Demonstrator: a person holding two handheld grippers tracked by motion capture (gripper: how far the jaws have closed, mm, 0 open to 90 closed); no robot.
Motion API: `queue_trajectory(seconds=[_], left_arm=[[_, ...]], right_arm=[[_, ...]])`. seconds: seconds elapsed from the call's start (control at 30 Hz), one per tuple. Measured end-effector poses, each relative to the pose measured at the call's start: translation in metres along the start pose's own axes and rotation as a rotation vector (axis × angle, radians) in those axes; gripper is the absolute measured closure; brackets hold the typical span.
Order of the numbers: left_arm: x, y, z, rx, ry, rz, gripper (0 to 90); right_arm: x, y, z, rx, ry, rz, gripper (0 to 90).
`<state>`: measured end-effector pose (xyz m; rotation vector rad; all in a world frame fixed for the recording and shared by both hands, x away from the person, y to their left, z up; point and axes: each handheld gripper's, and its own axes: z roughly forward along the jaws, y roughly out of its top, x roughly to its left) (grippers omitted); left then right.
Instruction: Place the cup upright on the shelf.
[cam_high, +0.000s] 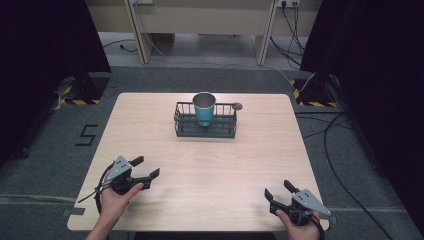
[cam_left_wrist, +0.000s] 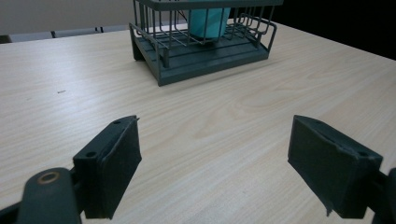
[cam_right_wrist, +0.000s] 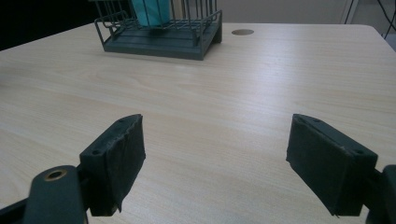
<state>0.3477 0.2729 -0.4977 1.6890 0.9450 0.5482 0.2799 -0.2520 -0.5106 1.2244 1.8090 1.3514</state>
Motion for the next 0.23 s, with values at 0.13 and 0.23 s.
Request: queue_trajectory(seconds=[0.13, 0.23], left_arm=[[0.0017, -0.0005, -0.0020, -0.014, 0.008, -0.009, 16.4], [0.0027, -0.0026, -0.0024, -0.007, 0.007, -0.007, 16.5]], right_arm=[[0.0005, 0.0000, -0.0001, 0.001, -0.002, -0.005, 19.9], [0.0005, 0.0000, 0.0000, 0.001, -0.002, -0.004, 19.8]])
